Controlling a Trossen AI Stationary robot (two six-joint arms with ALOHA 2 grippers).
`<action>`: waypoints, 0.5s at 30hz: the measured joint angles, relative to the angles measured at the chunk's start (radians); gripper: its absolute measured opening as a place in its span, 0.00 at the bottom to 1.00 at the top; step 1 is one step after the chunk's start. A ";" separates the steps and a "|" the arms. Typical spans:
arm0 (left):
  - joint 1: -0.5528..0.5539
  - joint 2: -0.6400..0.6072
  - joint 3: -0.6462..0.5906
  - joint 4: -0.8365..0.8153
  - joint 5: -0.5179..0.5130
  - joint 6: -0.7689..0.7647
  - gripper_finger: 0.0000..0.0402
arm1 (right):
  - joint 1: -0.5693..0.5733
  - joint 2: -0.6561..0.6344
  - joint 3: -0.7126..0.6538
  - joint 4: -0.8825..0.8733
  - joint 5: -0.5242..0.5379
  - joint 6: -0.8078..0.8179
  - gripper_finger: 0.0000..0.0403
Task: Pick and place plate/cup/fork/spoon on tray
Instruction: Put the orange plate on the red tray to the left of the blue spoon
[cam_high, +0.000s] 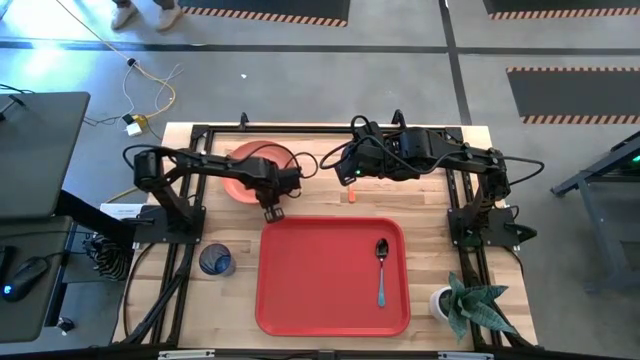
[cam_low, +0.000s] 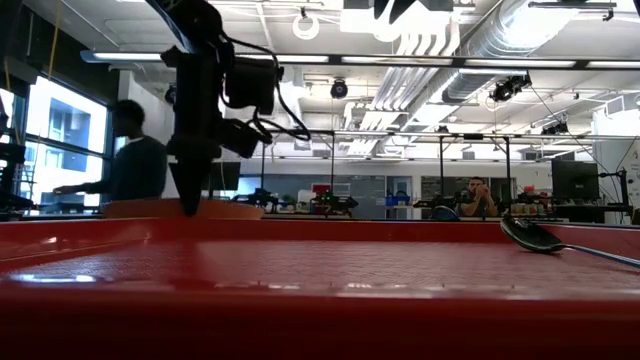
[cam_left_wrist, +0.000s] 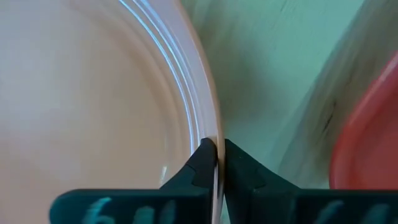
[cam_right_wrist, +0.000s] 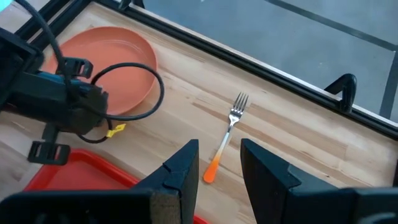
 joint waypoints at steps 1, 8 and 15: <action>-0.003 -0.010 0.000 -0.003 -0.002 0.006 0.01 | 0.000 0.000 0.000 0.000 0.005 0.002 0.27; -0.039 -0.117 0.000 0.002 -0.008 0.016 0.00 | -0.005 0.000 0.000 0.006 0.044 0.001 0.27; -0.100 -0.231 0.000 0.013 -0.030 0.060 0.00 | -0.039 0.000 0.000 0.009 0.051 0.021 0.27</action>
